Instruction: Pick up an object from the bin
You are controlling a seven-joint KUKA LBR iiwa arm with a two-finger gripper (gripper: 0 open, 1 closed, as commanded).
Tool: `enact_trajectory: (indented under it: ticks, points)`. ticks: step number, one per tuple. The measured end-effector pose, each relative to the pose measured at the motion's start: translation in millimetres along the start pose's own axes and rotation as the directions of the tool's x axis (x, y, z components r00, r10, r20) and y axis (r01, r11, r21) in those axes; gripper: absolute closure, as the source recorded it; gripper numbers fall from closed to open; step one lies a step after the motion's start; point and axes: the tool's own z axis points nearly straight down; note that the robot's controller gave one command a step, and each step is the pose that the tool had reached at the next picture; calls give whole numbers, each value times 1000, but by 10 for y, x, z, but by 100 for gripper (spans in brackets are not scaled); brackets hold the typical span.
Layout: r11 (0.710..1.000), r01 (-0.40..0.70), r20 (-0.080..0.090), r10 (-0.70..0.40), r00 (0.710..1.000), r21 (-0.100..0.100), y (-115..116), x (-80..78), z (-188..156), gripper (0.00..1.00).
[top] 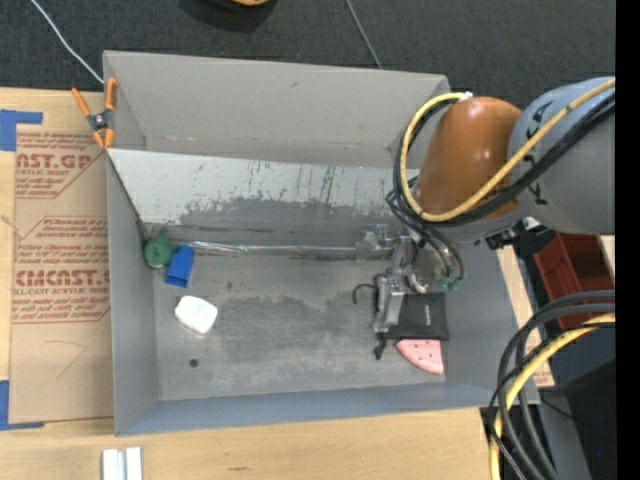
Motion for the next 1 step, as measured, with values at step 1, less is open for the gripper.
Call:
enact_trajectory:
  ticks: [1]
  points:
    - [1000, 0, 8, 0, 1000, 1, -1, -16, -48, 0]
